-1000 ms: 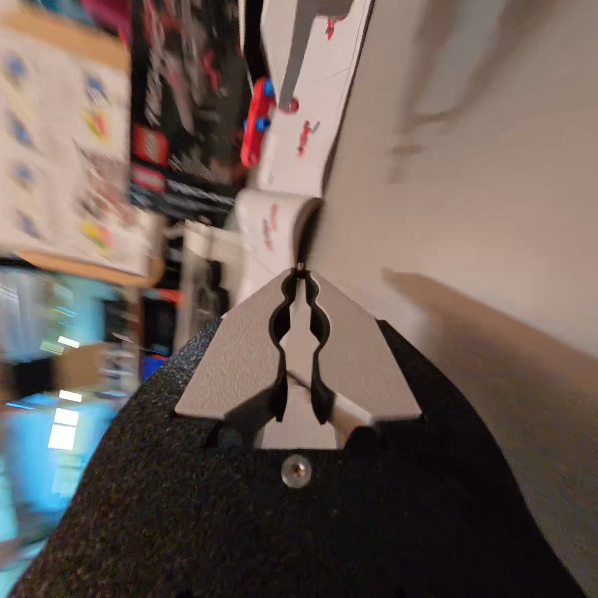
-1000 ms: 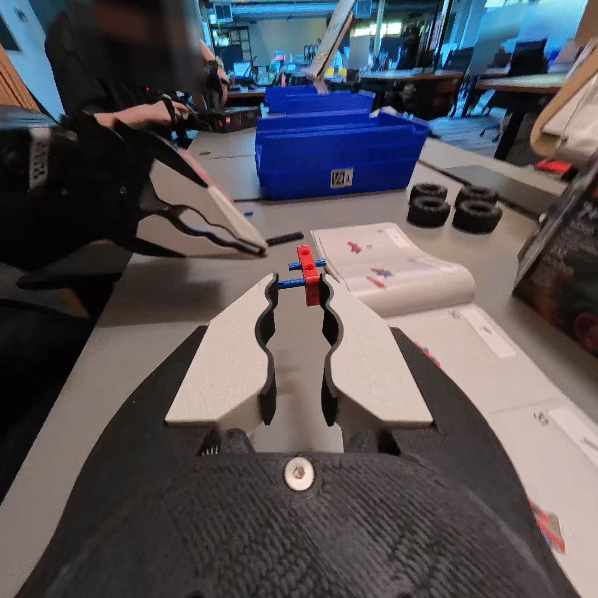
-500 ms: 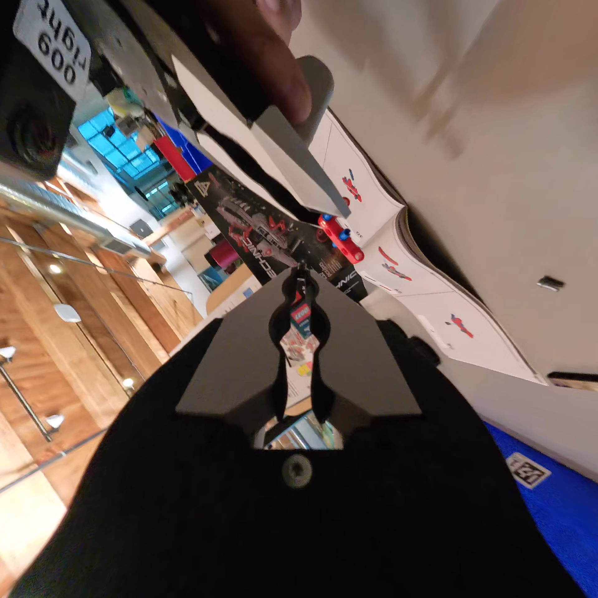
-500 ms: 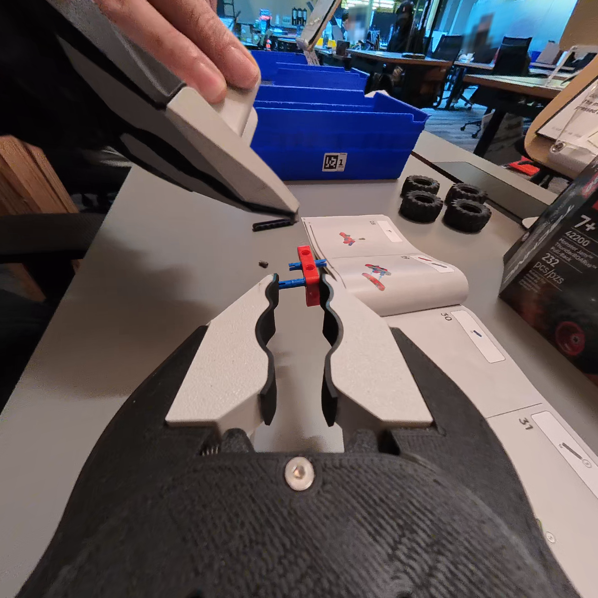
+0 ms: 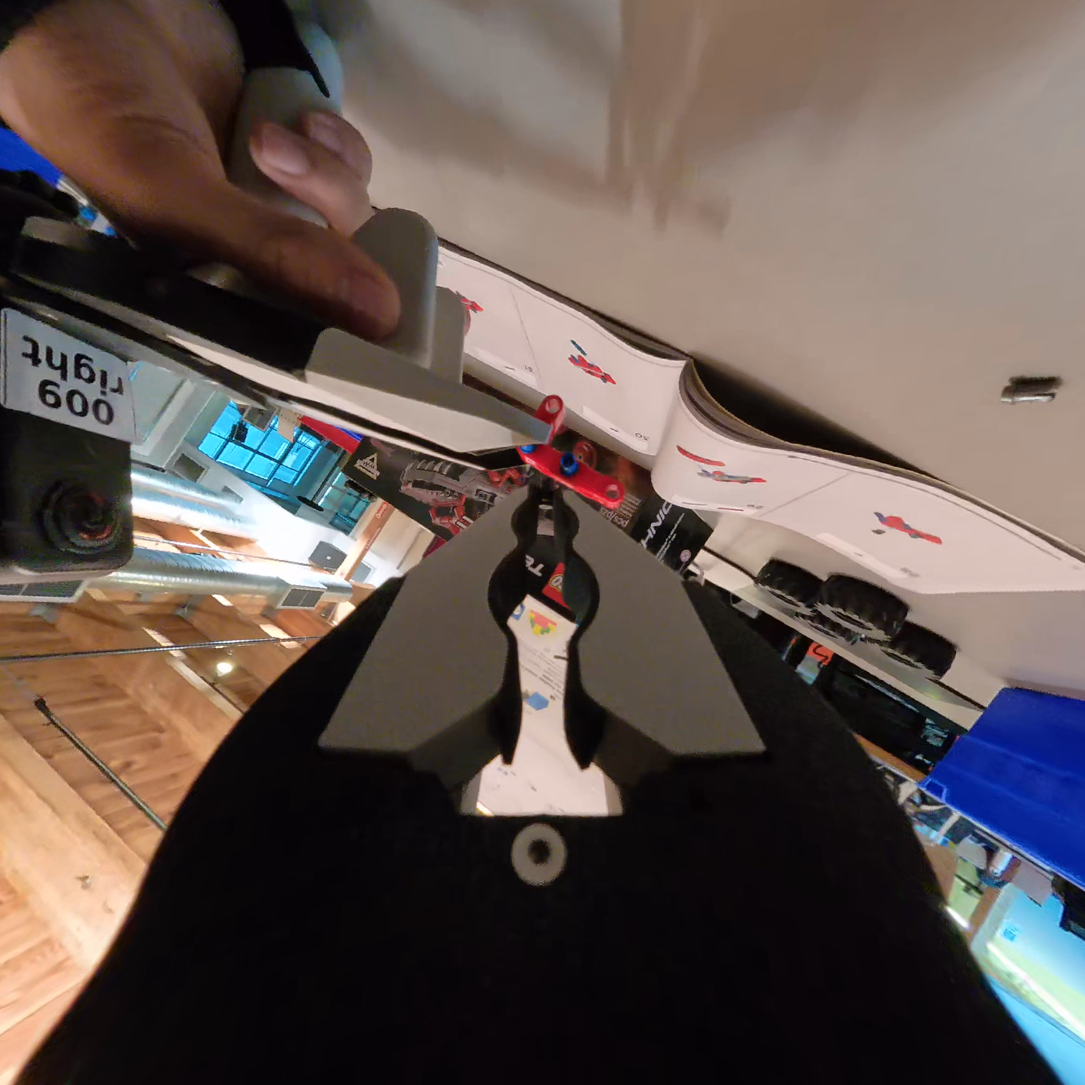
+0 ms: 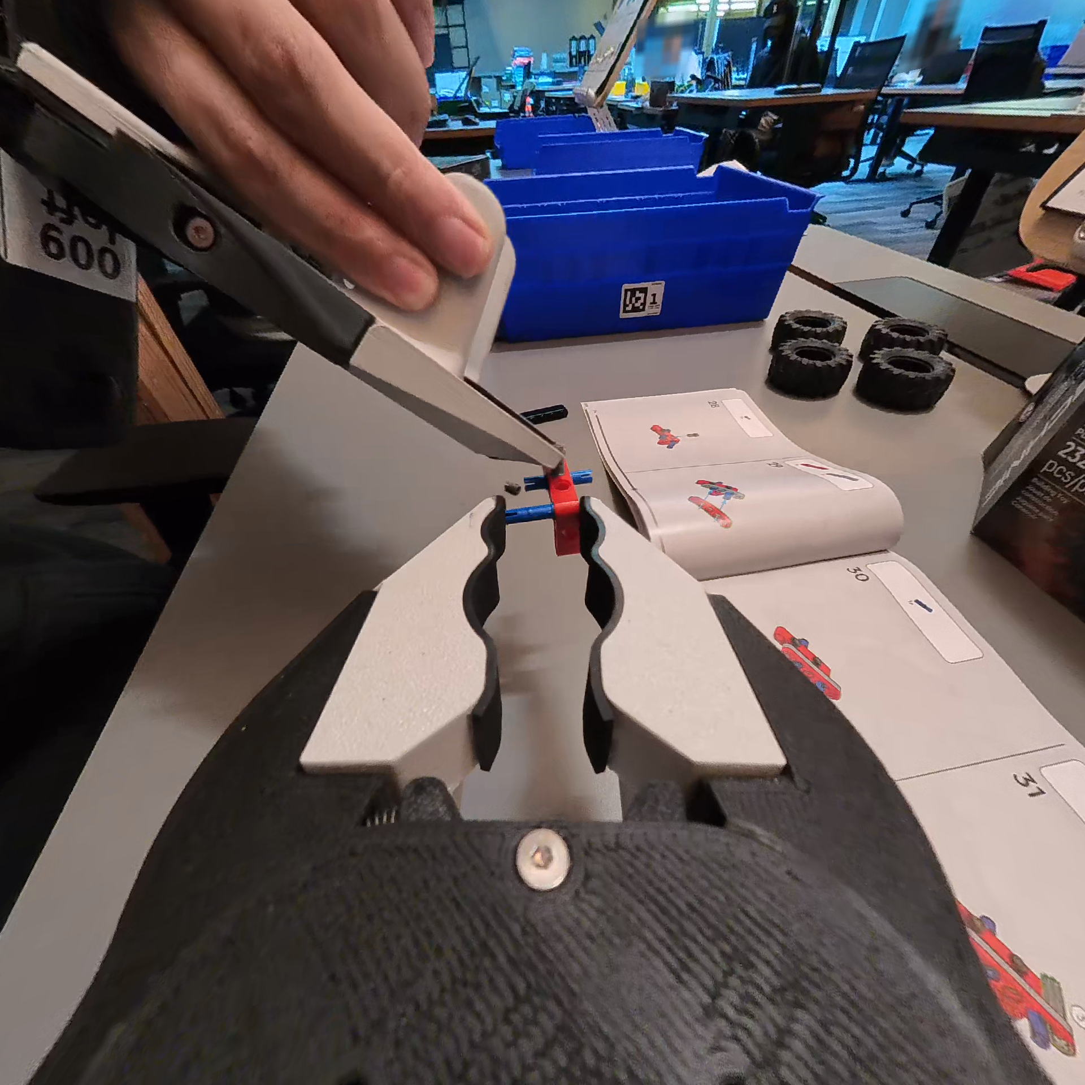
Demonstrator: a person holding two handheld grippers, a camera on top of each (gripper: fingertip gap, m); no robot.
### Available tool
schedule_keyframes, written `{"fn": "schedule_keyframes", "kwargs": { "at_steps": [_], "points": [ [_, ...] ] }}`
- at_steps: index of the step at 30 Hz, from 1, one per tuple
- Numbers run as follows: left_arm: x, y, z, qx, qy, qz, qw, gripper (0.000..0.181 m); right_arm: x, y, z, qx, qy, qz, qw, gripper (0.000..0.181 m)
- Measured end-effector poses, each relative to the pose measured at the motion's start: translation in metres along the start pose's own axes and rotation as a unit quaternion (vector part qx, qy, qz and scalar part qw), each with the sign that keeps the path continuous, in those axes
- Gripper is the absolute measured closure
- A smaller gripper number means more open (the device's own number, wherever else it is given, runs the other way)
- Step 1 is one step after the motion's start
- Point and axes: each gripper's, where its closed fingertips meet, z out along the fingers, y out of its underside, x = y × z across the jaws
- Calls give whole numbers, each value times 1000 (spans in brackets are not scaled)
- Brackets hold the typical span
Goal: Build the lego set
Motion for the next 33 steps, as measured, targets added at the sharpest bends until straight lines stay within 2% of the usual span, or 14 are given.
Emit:
{"fn": "schedule_keyframes", "kwargs": {
  "at_steps": [16, 19, 24, 27, 30, 33],
  "points": [
    [-1, -6, 2, 20, 8, 66, 998, 180, -3, 0, 0, -6, 1, -16, 1000, 159],
    [0, -7, 3, 38, 11, 35, 999, 180, -3, 1, 0, -10, 0, -16, 1000, 159],
    [1, -11, 7, 81, 22, -131, 988, 180, -2, 5, -1, -16, -11, 12, 1000, 159],
    [5, -17, 11, 91, 19, -194, 977, 181, -3, 13, -1, -40, -15, 20, 999, 159],
    [10, -24, 14, 99, 12, -208, 973, 181, -4, 21, 2, -66, -20, 23, 997, 159],
    [15, -33, 16, 104, 9, -177, 979, 180, -6, 32, 4, -103, -26, 22, 994, 159]
  ]
}}
